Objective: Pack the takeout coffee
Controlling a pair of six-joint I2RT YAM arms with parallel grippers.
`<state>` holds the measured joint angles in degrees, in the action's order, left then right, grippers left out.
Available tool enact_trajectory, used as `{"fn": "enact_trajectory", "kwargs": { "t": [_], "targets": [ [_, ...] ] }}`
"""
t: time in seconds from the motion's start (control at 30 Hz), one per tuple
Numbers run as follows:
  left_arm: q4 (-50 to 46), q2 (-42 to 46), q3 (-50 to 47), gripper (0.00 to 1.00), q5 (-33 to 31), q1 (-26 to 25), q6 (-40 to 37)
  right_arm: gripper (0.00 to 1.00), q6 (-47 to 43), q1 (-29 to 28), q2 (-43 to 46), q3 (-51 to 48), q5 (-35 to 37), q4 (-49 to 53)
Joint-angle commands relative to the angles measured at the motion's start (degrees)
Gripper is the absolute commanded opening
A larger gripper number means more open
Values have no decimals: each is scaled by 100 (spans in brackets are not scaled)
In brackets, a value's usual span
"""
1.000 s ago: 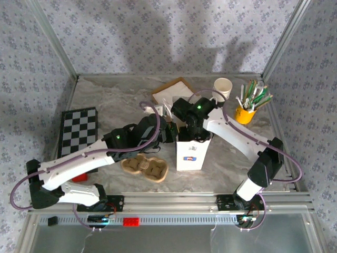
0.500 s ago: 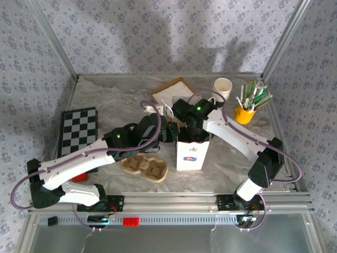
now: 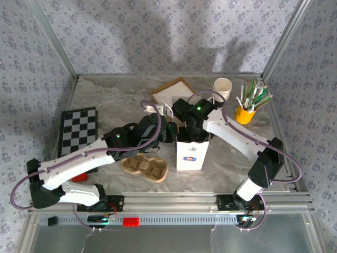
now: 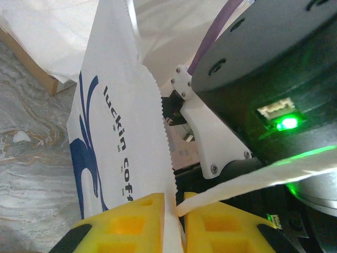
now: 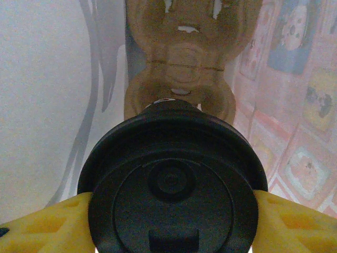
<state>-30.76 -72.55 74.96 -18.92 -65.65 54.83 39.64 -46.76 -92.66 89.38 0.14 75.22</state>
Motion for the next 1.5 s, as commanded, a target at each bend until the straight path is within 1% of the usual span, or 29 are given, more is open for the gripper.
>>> {"fn": "enact_trajectory", "kwargs": {
  "t": [0.0,0.2,0.3,0.4,0.57,0.63,0.73,0.9,1.47],
  "targets": [
    [-115,-50,108,15,-97,-18,-121,53,10,-43,136,-3,-105,-48],
    [-94,-26,89,14,-64,-15,-139,53,27,-40,202,-231,-191,-261],
    [-132,-7,72,13,-95,-18,-104,53,26,-53,165,-275,14,-358],
    [-109,4,79,13,-43,-18,-95,53,9,-67,82,-306,3,-343],
    [-97,35,89,15,-44,-18,-104,53,11,-78,97,-436,100,-370],
    [-86,40,114,20,-26,-18,-126,53,16,-76,93,-496,59,-394],
    [-118,53,153,22,-37,-18,-150,53,17,-77,51,-501,91,-379],
    [-105,18,210,22,78,-17,-163,53,26,-79,73,-566,150,-376],
    [-235,-46,251,24,73,-9,-201,53,17,-60,218,-583,320,-335]
  ]
}}
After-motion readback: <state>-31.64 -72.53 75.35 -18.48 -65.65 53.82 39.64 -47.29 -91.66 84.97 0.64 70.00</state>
